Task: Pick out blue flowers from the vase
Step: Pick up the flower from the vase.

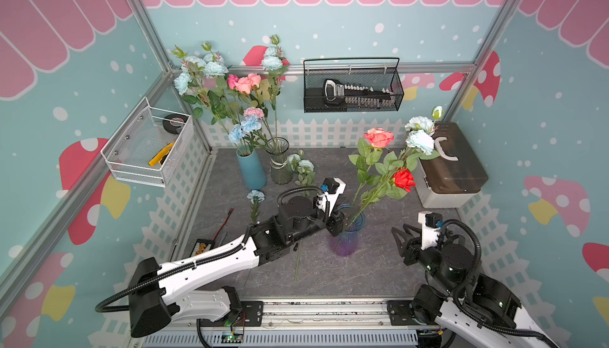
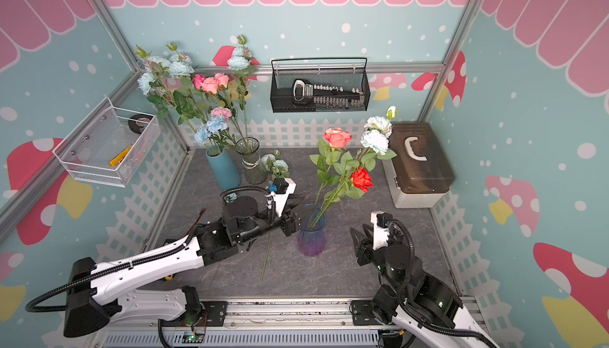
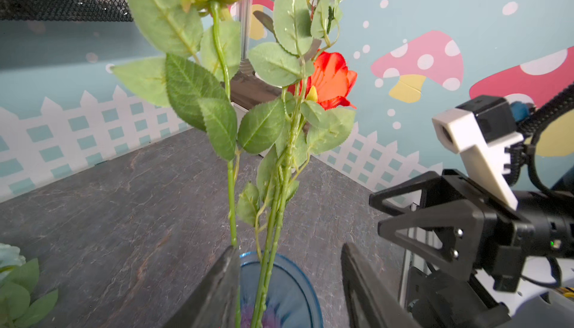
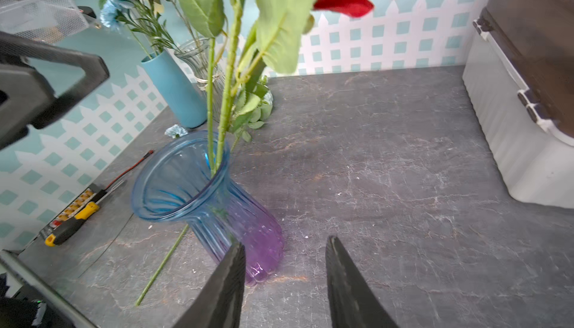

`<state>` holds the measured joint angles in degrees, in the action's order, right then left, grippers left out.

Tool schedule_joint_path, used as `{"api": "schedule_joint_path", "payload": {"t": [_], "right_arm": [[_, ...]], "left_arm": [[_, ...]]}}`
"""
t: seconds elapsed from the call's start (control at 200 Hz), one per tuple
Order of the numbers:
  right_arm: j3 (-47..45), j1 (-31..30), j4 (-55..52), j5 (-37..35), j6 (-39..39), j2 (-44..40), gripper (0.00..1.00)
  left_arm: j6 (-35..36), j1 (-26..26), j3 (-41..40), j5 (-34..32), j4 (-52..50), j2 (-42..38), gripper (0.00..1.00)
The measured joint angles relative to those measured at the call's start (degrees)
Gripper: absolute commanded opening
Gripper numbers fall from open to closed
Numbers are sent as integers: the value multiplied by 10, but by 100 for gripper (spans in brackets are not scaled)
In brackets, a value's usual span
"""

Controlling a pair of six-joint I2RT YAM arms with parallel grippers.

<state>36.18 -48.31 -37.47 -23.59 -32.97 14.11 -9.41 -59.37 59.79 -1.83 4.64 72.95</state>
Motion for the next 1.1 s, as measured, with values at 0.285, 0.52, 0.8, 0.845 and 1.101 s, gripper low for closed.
{"api": "schedule_joint_path", "payload": {"t": [0.285, 0.52, 0.8, 0.845, 1.101], "right_arm": [[-42, 4, 2, -42, -5, 24, 42], [-89, 65, 56, -8, -5, 70, 42], [-154, 153, 141, 63, -2, 106, 39], [-155, 155, 150, 68, -1, 113, 39], [-156, 157, 183, 86, 2, 106, 38]], "left_arm": [[27, -3, 78, -27, -81, 92, 50], [39, -3, 146, -27, -143, 146, 49], [46, -3, 196, -18, -169, 186, 36], [48, -3, 204, -18, -174, 192, 31], [59, -3, 235, -24, -191, 222, 5]]}}
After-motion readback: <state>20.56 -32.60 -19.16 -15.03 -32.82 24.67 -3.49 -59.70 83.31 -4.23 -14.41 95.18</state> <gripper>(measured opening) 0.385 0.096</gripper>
